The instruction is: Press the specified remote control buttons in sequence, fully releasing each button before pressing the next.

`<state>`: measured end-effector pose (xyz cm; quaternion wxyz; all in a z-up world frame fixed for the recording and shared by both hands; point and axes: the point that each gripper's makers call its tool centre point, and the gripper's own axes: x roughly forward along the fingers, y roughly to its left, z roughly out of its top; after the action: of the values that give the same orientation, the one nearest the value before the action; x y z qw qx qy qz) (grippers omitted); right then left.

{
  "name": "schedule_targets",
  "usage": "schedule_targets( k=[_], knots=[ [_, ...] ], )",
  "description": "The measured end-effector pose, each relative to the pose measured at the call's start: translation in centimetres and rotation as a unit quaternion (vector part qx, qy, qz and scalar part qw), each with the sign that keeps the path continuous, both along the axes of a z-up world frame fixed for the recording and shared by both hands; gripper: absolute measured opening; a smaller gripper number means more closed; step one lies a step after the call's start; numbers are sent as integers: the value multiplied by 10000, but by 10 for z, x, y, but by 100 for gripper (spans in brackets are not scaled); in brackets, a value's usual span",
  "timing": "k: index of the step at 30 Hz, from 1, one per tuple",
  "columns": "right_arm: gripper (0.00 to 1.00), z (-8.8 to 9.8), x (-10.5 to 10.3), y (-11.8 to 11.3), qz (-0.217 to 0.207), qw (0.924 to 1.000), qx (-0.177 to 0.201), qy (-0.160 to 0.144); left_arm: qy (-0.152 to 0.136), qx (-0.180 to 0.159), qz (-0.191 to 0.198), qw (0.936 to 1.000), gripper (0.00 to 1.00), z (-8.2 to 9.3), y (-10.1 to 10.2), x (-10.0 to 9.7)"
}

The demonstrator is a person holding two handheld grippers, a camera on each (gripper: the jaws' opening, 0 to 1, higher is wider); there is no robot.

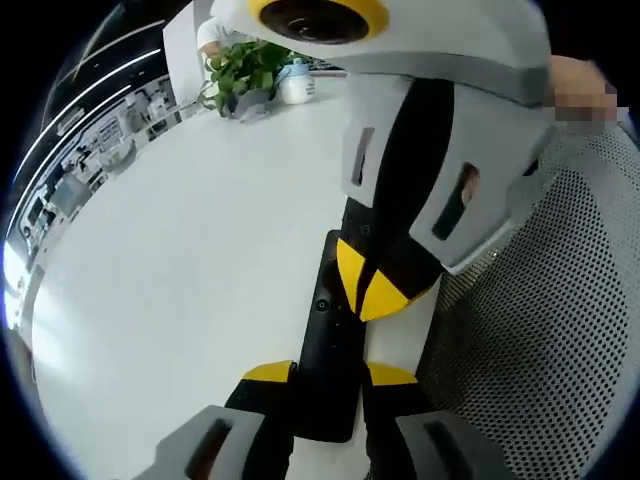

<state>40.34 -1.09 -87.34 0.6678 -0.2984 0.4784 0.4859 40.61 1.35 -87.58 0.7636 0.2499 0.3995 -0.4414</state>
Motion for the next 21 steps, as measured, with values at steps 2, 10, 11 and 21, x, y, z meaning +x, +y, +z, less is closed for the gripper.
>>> schedule_targets(
  k=[2, 10, 11, 21],
  knots=[
    [0, -1, 0, 0, 71, 9999, -48, -82, 14, 2, -12, 10000, 26, -1, 0, 1],
    [0, -2, 4, 0, -3, 10000, -80, -32, 28, -17, -51, 10000, 26, -1, 0, 1],
    [0, -2, 4, 0, 4, 10000, -92, -16, 38, -27, -54, 10000, 26, -1, 0, 1],
    [0, -2, 4, 0, -10, 9999, -92, 42, 78, -73, -13, 9999, 26, -1, 1, 1]
  ],
)
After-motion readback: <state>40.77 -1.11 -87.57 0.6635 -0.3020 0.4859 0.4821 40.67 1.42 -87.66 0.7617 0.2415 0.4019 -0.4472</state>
